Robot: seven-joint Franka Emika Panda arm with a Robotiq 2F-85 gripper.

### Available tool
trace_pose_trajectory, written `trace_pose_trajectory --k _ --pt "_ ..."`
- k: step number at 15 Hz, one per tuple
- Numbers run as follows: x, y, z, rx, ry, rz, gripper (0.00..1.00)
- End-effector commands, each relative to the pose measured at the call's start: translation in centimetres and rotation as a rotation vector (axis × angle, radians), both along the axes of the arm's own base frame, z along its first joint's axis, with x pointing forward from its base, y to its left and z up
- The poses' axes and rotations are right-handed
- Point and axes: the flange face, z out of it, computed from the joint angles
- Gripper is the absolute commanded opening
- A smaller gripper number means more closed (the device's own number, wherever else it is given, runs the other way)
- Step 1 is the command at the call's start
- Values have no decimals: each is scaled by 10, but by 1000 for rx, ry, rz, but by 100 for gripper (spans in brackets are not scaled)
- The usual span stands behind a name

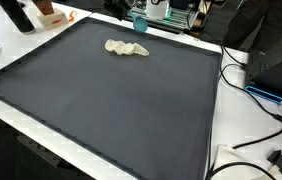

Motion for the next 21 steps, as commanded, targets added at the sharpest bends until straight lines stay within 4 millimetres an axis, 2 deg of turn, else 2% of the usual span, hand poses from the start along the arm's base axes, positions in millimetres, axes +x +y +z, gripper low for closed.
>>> trace_pose_trajectory --k 1,7,21 --pt "4 -14 -22 77 -23 -46 25" --pt "5 -24 -44 126 -39 -168 25" --pt "23 -20 -90 114 -16 -215 25"
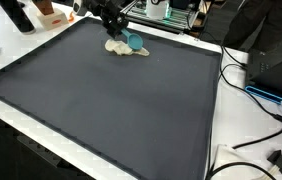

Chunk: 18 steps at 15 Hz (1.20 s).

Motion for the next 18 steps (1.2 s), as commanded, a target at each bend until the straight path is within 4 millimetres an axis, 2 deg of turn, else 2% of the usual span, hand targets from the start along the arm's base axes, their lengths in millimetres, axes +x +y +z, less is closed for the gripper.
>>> trace_pose_trajectory --k 1,13,18 --pt "6 -3 -17 -25 -1 -1 25" --pt "7 -29 -62 38 53 91 25" --pt "9 -32 -56 -40 63 43 25"
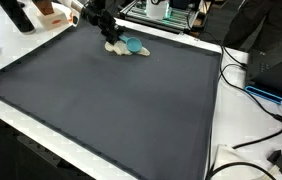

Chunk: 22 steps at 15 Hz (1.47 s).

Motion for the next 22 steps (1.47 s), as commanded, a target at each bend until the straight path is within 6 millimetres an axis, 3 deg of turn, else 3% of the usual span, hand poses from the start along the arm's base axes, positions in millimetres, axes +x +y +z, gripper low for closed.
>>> trace_pose_trajectory --k 1,10,18,22 --pt "-5 -10 -13 -139 20 0 25" --pt "-2 12 5 -262 46 33 25" --pt "-8 9 21 -375 85 28 25" --pt "-4 18 28 -413 109 7 25"
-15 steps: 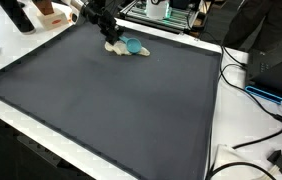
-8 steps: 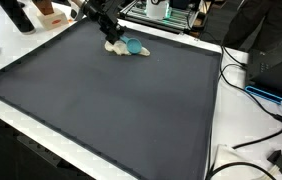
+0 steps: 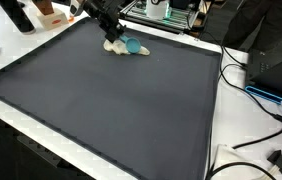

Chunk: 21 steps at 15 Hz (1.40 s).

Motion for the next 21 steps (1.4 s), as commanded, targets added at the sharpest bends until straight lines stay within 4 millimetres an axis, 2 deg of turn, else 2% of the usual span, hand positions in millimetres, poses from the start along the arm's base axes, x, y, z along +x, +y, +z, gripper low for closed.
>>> trace_pose_trajectory --k 1,8,12,16,21 --pt "-9 -3 -11 -148 44 -10 25" --pt "1 29 36 -201 76 -63 25" --pt "-1 48 70 -233 0 -8 25" --pt "-7 64 112 -268 -59 5 25" --pt "-13 81 173 -346 -34 -135 25"
